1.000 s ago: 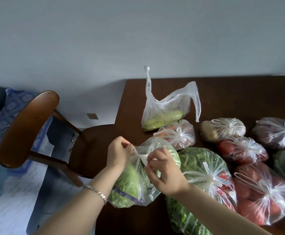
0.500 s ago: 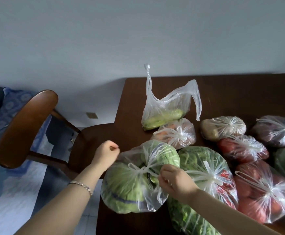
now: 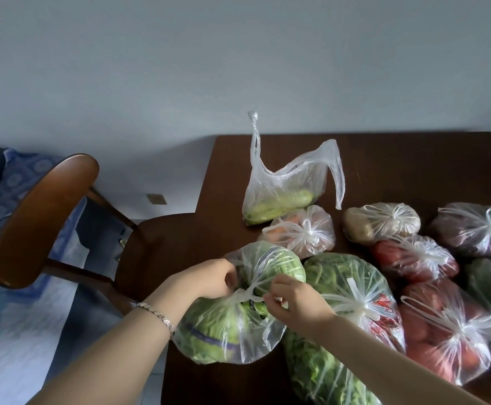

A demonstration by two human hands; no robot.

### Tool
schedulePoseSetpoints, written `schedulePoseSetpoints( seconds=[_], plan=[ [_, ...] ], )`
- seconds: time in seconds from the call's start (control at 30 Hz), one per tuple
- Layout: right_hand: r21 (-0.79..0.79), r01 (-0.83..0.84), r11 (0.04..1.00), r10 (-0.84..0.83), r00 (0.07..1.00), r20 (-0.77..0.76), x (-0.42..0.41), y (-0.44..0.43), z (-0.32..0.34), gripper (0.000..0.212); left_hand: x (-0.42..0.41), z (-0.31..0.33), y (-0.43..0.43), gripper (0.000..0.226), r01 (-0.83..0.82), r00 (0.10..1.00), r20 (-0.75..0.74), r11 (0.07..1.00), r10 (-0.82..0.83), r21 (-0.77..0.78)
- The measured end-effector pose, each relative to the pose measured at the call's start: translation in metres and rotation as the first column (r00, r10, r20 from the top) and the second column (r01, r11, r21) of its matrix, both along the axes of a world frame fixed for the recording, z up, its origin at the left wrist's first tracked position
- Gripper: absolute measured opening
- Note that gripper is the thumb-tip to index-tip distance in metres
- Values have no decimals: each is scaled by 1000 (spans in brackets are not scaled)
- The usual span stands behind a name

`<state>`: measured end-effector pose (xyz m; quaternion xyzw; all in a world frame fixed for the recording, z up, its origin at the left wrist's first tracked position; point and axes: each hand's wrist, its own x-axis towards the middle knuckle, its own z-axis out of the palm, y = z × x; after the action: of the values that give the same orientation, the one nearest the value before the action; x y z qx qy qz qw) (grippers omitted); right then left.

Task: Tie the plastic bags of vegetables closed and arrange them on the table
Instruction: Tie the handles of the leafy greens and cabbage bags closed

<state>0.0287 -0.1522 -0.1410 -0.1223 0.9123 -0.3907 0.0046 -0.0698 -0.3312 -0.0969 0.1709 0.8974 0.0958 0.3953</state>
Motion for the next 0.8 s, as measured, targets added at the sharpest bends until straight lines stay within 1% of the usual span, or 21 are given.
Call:
schedulePoseSetpoints(
  seconds=[0.1,0.17,0.23,0.27,0.3,0.33,0.37,0.4,0.43,0.47,0.5,0.53,0.57,0.63,0.67,0.7,0.73,0.77,0.8],
  plan=[
    [-32,3,999,-3,1000,21,1,0,6,35,-1,5,-1,20,76,993,-91,995,-82,-65],
    [-125,57,991,-53,998,40,1,-2,14,30,-2,9,-2,24,116,971,-195,986,-139,-123],
    [-233,117,965,-104,992,70,0,-4,23,32,-3,12,-6,18,114,932,-333,988,-144,-108],
    [-278,136,951,-119,990,79,-1,-5,28,33,-4,13,-9,12,94,903,-414,994,-111,-62],
    [-318,145,937,-123,989,88,-1,-6,33,32,-4,15,-10,8,31,880,-474,999,-10,36],
    [-359,144,922,-112,988,109,-2,-7,38,28,-5,16,-8,12,-93,870,-462,977,173,190],
    [-397,132,908,-82,987,138,-2,-10,41,23,-5,16,-3,18,-307,846,-309,871,434,384],
    [-439,112,891,-39,984,174,-3,-14,45,19,-5,15,4,23,-588,724,-1,618,690,522],
    [-493,103,864,9,975,220,-5,-19,48,16,-5,13,13,27,-824,481,352,277,803,494],
    [-553,114,825,47,962,268,-6,-25,50,14,-6,11,19,31,-935,206,603,-27,771,354],
    [-591,133,796,64,952,301,-6,-31,51,15,-8,7,21,34,-950,35,725,-203,688,239],
    [-597,144,789,64,947,314,-6,-34,50,18,-12,-1,18,36,-945,-35,777,-274,628,179],
    [-570,141,810,58,947,316,-4,-36,46,20,-13,-6,14,38,-943,-56,798,-294,600,155],
    [-413,86,907,50,950,308,2,-30,36,21,-19,-14,7,39,-963,-29,774,-227,633,149],
    [-322,47,945,47,959,279,6,-25,30,22,-23,-31,-1,39,-967,17,741,-178,671,184],
    [-259,25,965,42,967,251,10,-21,25,24,-22,-41,-4,37,-969,63,794,-153,605,194],
    [-232,24,972,34,969,244,12,-18,23,25,-20,-44,-8,32,-954,205,809,-71,550,291],
    [-226,46,973,13,967,255,13,-17,23,23,-22,-47,-11,21,-917,347,790,7,506,398],
    [-242,78,967,-9,962,273,12,-18,26,22,-20,-46,-7,10,-849,480,694,87,537,521]
  ],
)
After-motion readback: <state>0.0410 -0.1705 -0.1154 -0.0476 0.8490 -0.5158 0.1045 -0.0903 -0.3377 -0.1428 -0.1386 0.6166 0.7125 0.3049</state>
